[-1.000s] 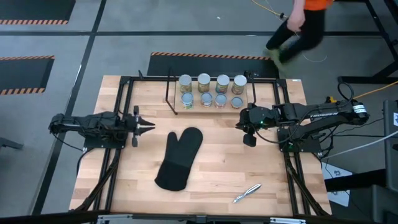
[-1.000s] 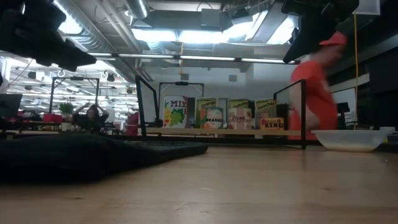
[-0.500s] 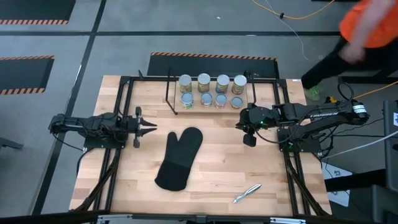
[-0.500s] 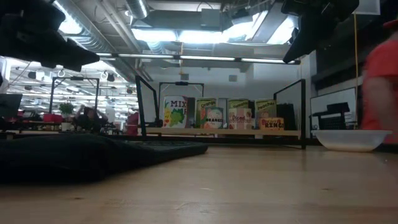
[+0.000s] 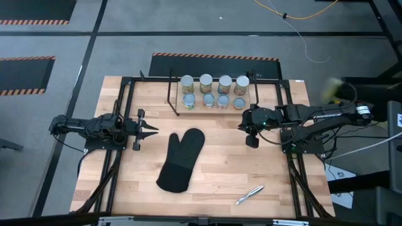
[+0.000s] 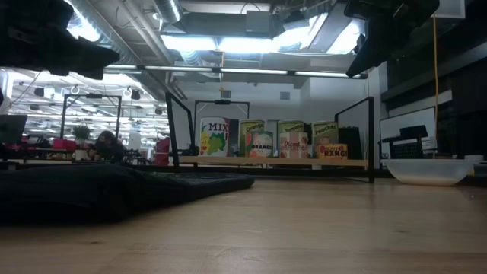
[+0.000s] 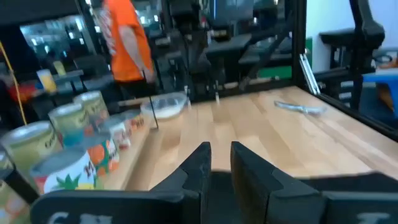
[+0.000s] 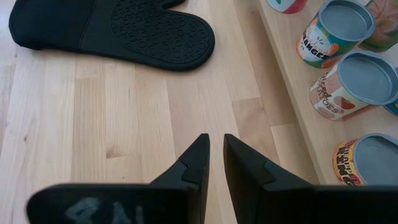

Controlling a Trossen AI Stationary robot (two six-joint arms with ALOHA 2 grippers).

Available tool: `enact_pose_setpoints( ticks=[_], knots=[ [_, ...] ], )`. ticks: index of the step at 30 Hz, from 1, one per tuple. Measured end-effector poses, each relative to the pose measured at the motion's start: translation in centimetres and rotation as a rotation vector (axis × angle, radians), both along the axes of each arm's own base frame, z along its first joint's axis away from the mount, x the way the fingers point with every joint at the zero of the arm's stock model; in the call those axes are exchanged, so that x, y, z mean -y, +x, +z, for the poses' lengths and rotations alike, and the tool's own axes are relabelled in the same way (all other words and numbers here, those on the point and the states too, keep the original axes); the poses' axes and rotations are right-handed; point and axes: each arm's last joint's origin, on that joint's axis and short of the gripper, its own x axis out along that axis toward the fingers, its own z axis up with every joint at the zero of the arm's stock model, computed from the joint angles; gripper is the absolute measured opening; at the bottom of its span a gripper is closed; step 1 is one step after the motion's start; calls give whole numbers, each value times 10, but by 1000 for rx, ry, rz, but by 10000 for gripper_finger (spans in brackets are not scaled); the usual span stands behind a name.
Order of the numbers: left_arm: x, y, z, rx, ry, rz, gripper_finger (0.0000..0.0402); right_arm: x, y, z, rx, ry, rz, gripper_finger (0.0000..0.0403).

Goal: Pick and place cans onto a shelf
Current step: Return to Home Position

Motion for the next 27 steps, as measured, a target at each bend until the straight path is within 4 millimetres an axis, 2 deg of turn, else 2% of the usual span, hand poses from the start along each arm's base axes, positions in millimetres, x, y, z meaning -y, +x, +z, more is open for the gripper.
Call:
enact_pose_setpoints(
  ticks=[3, 21, 27],
  knots=[
    [0, 3, -8, 34, 25, 1, 55, 0, 0, 0, 0, 0, 0, 52],
    [0, 3, -10, 13, 33, 3, 55, 0, -1, 1, 4, 1, 0, 52],
    [0, 3, -10, 13, 63, 6, 55, 0, -20, 19, 103, 50, 40, 52]
  ],
)
